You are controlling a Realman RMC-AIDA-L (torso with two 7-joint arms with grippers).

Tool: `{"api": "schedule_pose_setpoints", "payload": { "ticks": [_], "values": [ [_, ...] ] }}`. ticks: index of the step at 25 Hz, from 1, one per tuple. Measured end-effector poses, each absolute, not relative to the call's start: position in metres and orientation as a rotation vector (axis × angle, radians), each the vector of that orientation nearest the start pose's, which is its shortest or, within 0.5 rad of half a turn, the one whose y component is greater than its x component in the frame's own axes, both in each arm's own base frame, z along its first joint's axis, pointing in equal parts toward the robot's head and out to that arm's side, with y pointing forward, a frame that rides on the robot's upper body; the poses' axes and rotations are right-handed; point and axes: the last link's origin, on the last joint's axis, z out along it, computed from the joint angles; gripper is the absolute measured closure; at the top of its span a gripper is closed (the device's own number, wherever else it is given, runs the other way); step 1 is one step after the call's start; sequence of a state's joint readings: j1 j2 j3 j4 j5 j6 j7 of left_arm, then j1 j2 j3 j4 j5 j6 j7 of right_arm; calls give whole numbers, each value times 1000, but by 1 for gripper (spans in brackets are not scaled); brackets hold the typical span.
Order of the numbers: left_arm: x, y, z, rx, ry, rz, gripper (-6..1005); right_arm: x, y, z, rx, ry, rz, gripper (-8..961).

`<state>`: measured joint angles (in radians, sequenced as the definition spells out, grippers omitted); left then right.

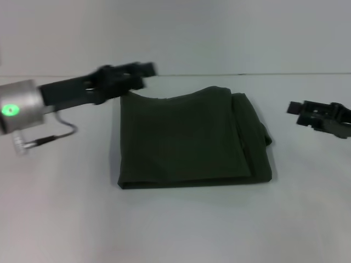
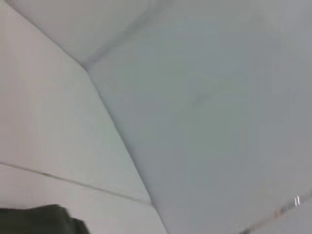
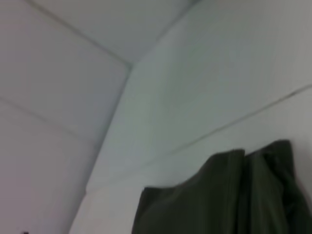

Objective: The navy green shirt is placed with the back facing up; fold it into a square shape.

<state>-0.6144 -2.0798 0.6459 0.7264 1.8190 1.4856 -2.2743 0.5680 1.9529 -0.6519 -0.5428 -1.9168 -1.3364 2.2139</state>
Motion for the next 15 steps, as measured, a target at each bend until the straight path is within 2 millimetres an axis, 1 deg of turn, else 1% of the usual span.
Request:
{"api": "schedule_pose_setpoints", "payload": {
  "ticks": [1,2,3,6,9,12,15],
  "values": [
    [-226,376,42,-2236,-1661,-1169,487,291,377,46,-2109,1744,828,270],
    [-233,373,45,-2207,-1685,-1181,448,281,387,43,-2142,1777,730,270],
    [-240,368,49,-2176,-1698,-1200,409,281,387,43,-2142,1777,730,270],
    [-251,360,54,-2139,-1693,-1220,303,265,403,38,-2172,1814,578,270],
    [-256,356,54,-2126,-1680,-1220,219,250,417,31,-2175,1825,472,271],
    [-258,355,54,-2121,-1662,-1224,136,236,428,20,-2172,1826,367,271],
    [-258,355,54,-2126,-1653,-1227,77,229,434,10,-2156,1820,293,271]
  ]
}}
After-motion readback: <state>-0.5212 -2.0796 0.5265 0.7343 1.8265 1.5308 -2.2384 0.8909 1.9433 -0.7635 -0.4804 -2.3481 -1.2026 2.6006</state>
